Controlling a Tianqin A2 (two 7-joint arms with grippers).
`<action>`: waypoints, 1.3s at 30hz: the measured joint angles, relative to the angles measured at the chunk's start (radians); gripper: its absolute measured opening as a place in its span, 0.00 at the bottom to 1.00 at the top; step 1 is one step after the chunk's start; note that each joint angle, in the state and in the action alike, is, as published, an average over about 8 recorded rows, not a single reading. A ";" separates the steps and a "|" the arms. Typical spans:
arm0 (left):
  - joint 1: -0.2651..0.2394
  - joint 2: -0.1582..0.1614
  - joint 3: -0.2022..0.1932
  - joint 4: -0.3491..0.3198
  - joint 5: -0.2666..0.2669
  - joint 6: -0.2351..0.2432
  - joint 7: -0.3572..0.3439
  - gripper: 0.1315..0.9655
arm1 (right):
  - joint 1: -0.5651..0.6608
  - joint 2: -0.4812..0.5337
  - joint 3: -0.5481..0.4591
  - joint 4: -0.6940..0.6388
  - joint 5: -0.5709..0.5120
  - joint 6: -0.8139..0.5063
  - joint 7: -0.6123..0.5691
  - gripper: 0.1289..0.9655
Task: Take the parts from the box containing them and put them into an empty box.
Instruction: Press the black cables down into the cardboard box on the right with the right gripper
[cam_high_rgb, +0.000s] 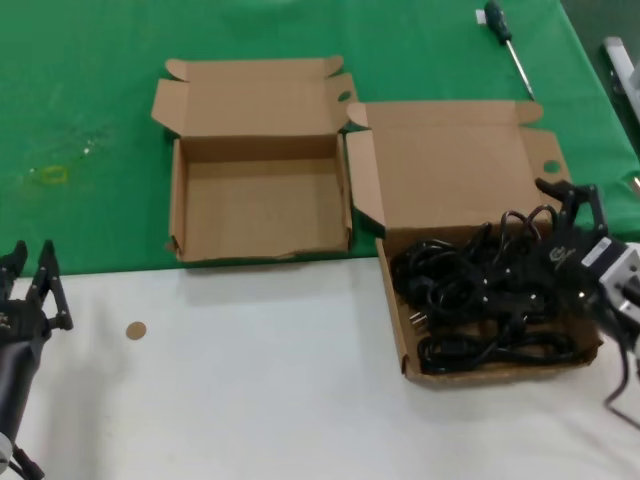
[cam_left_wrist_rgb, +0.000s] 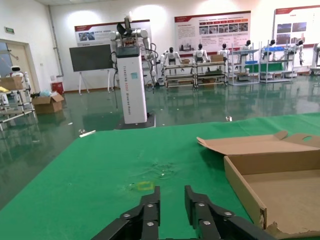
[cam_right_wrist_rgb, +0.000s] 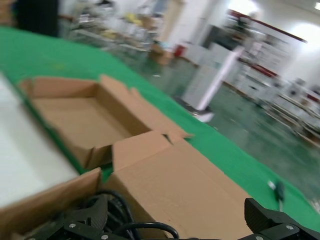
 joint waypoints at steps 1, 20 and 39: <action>0.000 0.000 0.000 0.000 0.000 0.000 0.000 0.19 | 0.009 0.019 0.000 -0.006 0.003 -0.029 -0.018 1.00; 0.000 0.000 0.000 0.000 0.000 0.000 0.000 0.03 | 0.247 0.287 -0.119 -0.109 -0.019 -0.494 -0.367 1.00; 0.000 0.000 0.000 0.000 0.000 0.000 0.000 0.02 | 0.481 0.249 -0.271 -0.292 -0.139 -0.616 -0.665 1.00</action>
